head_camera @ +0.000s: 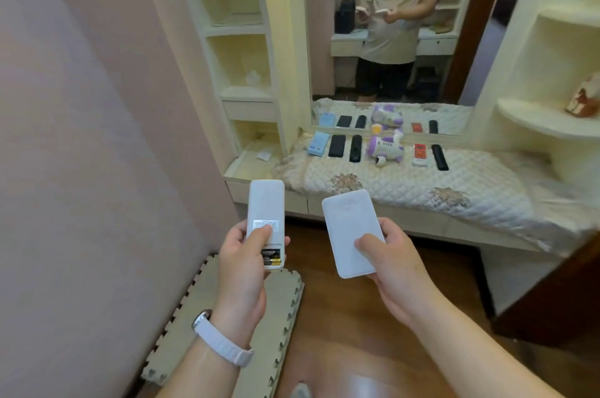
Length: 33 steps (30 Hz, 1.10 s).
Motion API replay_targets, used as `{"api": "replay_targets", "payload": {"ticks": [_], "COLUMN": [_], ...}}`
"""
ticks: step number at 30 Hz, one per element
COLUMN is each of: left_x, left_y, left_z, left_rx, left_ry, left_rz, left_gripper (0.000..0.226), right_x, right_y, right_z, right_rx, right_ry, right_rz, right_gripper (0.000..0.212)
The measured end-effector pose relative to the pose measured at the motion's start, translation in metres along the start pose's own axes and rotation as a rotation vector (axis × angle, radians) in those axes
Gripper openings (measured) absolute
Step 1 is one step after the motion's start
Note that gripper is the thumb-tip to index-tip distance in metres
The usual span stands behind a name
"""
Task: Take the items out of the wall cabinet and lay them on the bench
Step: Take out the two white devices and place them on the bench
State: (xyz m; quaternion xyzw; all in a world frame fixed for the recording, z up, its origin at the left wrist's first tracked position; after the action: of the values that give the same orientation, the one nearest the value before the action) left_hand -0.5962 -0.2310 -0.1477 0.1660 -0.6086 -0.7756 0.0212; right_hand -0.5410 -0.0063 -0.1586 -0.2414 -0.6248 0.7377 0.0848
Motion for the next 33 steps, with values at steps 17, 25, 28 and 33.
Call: {"api": "replay_targets", "payload": {"ticks": [17, 25, 28, 33], "left_x": [0.169, 0.186, 0.196, 0.219], "left_y": [-0.05, -0.084, -0.096, -0.123], "left_z": [0.148, 0.218, 0.242, 0.29], "left_rx": [0.033, 0.135, 0.192, 0.255], "left_ry": [-0.383, -0.461, -0.449, -0.349], "left_rz": [-0.25, -0.288, -0.252, -0.247], "left_gripper": [0.022, 0.022, 0.021, 0.021], "right_x": [0.124, 0.175, 0.205, 0.269], "right_y": [-0.009, 0.0, 0.011, 0.013], "right_z": [-0.024, -0.082, -0.1, -0.133], "right_rx": [-0.025, -0.009, 0.021, 0.035], "right_ry": [0.478, 0.608, 0.604, 0.542], "right_rz": [0.037, 0.059, 0.087, 0.132], "right_gripper": [0.03, 0.02, 0.019, 0.02]}}
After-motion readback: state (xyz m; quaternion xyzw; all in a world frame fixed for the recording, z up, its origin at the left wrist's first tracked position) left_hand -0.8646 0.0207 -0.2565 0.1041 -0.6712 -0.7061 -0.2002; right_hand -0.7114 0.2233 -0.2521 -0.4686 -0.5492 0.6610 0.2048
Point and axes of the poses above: each hand's wrist, its own x-axis towards the middle knuckle, its own z-axis out of the palm, y = z × x, the point moved 10 cm from there along x, towards the middle knuckle, and after that the axes turned 8 degrees about y, right-handed, at the moved point
